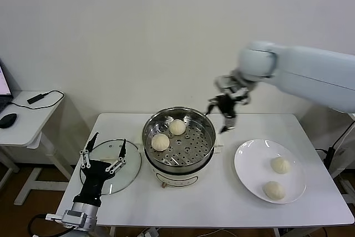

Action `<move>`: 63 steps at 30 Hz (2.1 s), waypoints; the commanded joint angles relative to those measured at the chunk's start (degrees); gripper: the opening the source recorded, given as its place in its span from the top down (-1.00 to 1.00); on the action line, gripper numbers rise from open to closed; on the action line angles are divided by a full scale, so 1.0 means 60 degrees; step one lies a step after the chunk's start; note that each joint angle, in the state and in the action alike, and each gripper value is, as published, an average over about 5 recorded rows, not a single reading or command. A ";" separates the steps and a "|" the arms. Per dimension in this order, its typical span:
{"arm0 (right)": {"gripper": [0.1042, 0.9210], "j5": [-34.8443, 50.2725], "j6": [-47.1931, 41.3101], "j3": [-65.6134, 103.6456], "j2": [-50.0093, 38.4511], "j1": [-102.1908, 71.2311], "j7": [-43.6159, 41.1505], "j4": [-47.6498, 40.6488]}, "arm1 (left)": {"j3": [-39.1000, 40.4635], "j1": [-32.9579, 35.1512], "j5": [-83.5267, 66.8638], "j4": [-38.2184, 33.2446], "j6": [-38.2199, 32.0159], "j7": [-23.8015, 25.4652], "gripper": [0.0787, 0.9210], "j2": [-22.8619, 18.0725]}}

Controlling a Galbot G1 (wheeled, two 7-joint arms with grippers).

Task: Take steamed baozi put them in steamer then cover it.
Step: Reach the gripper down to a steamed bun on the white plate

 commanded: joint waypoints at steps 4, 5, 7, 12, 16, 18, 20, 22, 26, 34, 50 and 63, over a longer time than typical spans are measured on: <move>-0.76 -0.2041 0.1658 -0.0289 -0.4251 -0.1615 -0.0872 0.0318 | 0.0007 -0.0014 0.0112 0.0113 0.0035 -0.0008 -0.77 -0.0035; -0.76 -0.2192 0.1673 -0.0101 -0.4390 -0.1976 -0.0848 0.0325 | 0.0012 -0.0021 0.0144 0.0138 0.0040 -0.0009 -0.77 -0.0040; -0.76 -0.2397 0.1680 0.0245 -0.4568 -0.2684 -0.0762 0.0357 | 0.0024 -0.0022 0.0185 0.0176 0.0047 -0.0009 -0.77 -0.0051; -0.76 -0.2685 0.1668 0.0893 -0.4620 -0.4018 -0.0539 0.0352 | 0.0050 0.0010 0.0239 0.0179 0.0054 -0.0015 -0.77 -0.0084; -0.76 -0.2792 0.1606 0.1086 -0.4355 -0.4585 -0.0042 0.0182 | 0.0030 0.0051 0.0257 0.0140 0.0048 -0.0025 -0.77 -0.0117; -0.76 -0.2814 0.1565 0.1189 -0.4175 -0.4833 0.0300 0.0039 | 0.0024 0.0092 0.0285 0.0151 0.0018 -0.0023 -0.77 -0.0124; -0.76 -0.2852 0.1542 0.1364 -0.4016 -0.5109 0.0536 -0.0105 | 0.0030 0.0133 0.0323 0.0181 -0.0018 -0.0019 -0.77 -0.0129; -0.76 -0.2879 0.1505 0.1604 -0.3881 -0.5434 0.0665 -0.0232 | 0.0037 0.0163 0.0351 0.0207 -0.0042 -0.0019 -0.77 -0.0139; -0.76 -0.2920 0.1401 0.2052 -0.3682 -0.6020 0.0736 -0.0403 | 0.0030 0.0175 0.0358 0.0217 -0.0052 -0.0025 -0.77 -0.0151; -0.76 -0.2941 0.1301 0.2316 -0.3393 -0.6318 0.0756 -0.0777 | 0.0076 0.0184 0.0392 0.0268 -0.0069 -0.0033 -0.77 -0.0155; -0.62 -0.2953 0.1279 0.2669 -0.3241 -0.6619 0.0703 -0.1142 | 0.0031 0.0199 0.0412 0.0309 -0.0123 -0.0045 -0.77 -0.0153; -0.26 -0.2813 0.1325 0.2839 -0.3288 -0.6423 0.0688 -0.1052 | -0.0005 0.0169 0.0385 0.0274 -0.0112 -0.0060 -0.77 -0.0155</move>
